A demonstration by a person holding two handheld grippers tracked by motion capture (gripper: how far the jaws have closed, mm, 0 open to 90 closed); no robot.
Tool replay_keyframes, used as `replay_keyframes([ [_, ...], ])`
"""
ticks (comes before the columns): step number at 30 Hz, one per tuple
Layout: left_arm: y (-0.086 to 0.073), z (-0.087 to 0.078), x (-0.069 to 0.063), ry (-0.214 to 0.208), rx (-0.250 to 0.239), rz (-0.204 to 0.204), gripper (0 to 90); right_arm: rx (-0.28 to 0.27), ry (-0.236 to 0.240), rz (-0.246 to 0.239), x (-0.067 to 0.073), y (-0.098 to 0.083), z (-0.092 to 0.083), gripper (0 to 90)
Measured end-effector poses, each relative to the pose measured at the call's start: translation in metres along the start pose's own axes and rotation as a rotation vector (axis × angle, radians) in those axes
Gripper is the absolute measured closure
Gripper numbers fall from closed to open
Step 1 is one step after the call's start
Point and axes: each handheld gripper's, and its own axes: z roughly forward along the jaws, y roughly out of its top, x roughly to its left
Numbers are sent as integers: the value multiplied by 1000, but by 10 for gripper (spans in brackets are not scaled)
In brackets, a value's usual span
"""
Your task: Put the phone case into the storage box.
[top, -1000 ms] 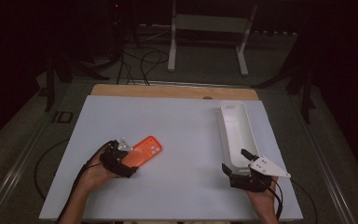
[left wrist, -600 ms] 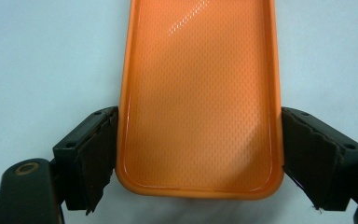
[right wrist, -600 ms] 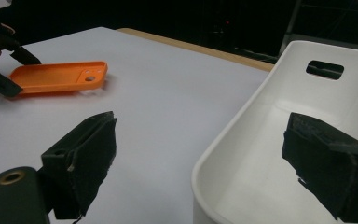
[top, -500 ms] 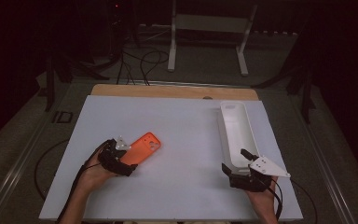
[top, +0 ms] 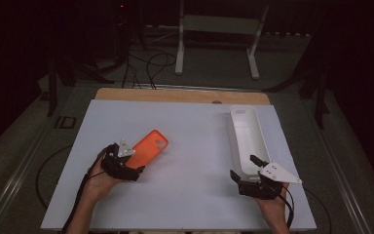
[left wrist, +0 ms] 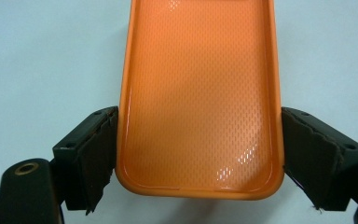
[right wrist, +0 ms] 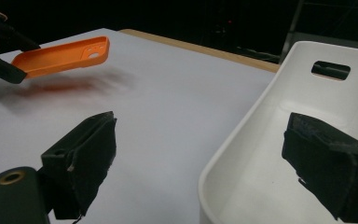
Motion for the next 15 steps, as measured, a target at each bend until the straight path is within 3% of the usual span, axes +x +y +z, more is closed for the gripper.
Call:
replay_keyframes([
  [15,4,-4,-10,55,-74,9,162,23,35,27,0,8,6,96],
])
